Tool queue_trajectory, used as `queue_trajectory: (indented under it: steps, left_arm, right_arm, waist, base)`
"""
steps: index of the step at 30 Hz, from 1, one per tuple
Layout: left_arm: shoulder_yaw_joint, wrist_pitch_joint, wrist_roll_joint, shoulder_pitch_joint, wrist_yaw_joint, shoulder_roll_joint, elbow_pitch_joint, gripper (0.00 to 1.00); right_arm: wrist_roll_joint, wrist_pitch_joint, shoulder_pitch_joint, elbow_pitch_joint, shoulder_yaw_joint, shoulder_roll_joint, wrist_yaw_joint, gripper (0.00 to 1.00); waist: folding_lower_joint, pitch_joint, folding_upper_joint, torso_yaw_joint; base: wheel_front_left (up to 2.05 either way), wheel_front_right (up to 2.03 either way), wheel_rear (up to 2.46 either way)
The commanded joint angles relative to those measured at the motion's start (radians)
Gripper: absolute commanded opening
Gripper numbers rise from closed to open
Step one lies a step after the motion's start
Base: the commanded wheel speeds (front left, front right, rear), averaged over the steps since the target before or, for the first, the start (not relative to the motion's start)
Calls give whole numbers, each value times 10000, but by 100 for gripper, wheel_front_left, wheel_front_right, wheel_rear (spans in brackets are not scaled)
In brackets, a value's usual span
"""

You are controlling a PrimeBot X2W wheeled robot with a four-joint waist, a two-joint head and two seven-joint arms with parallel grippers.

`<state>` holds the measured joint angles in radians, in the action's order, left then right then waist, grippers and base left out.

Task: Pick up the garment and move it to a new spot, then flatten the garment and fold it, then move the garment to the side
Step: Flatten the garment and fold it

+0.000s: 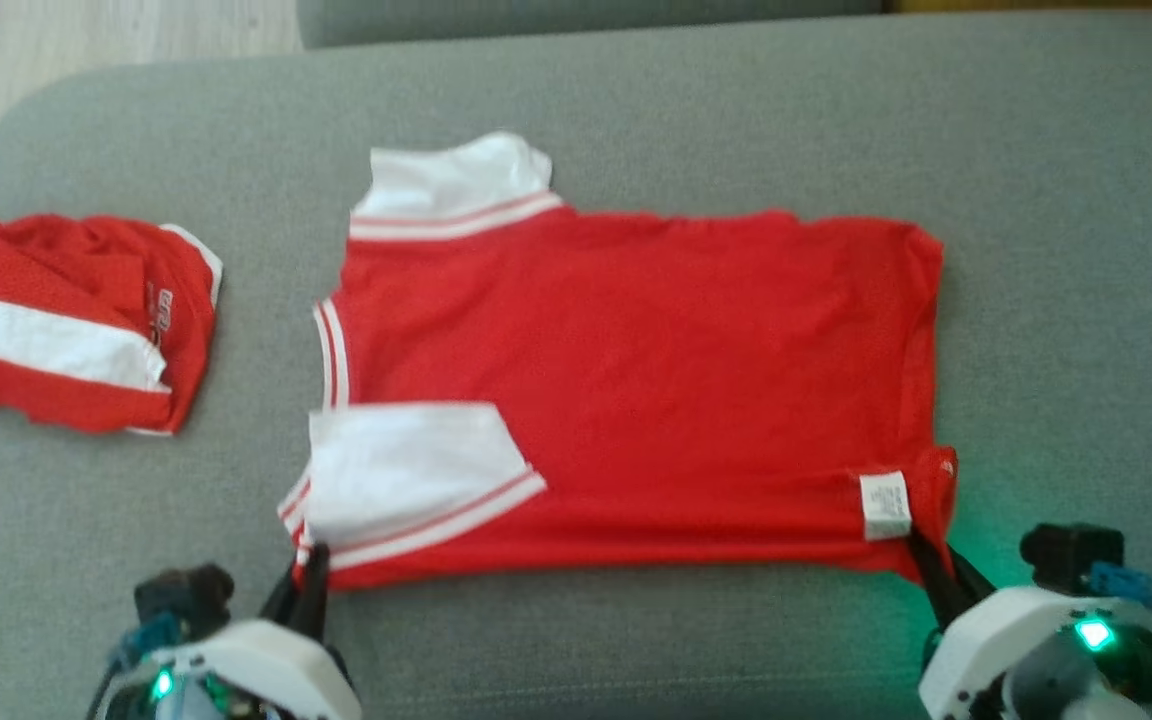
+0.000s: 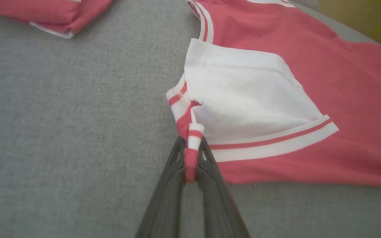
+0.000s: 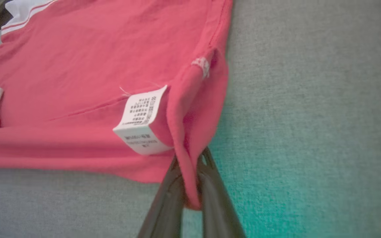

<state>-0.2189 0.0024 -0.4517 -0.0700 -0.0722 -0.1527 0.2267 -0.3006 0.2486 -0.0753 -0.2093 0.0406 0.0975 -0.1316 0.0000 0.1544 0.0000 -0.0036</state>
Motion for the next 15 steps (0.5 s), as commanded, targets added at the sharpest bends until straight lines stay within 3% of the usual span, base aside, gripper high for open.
queue_trajectory:
  steps: [1, 10, 11, 12, 13, 14, 15]
  left_arm:
    - [402, 23, -79, 96, -137, -225, -422, 0]
    - [289, 726, -225, -931, -529, -241, -1291, 0]
    - [261, 768, -220, -953, -538, -247, -1305, 0]
    - [242, 790, -216, -956, -548, -250, -1302, 0]
    - [229, 810, -180, -956, -594, -261, -1278, 48]
    - [208, 807, -149, -937, -618, -263, -1280, 100]
    - [214, 716, -106, -907, -653, -257, -1322, 100]
  right_arm:
    - [-21, 60, 72, 392, 13, 235, 9, 0]
    - [115, 559, -593, 666, -319, 184, 9, 0]
    - [92, 643, -647, 677, -347, 160, 9, 5]
    - [91, 688, -689, 707, -378, 140, 9, 53]
    - [81, 681, -722, 761, -398, 117, 9, 100]
    - [81, 654, -751, 833, -424, 89, 9, 100]
    - [141, 607, -760, 919, -482, 64, 9, 100]
  waist:
    - [0, -179, 0, 11]
    - [0, -713, 0, 58]
    - [0, -746, 0, 58]
    - [0, -781, 0, 60]
    - [0, -821, 0, 57]
    - [0, -842, 0, 46]
    - [0, -874, 0, 18]
  base:
    - [0, 0, 0]
    - [0, 0, 0]
    - [0, 0, 0]
    - [0, 0, 0]
    - [0, 0, 0]
    - [0, 0, 0]
    - [0, 0, 0]
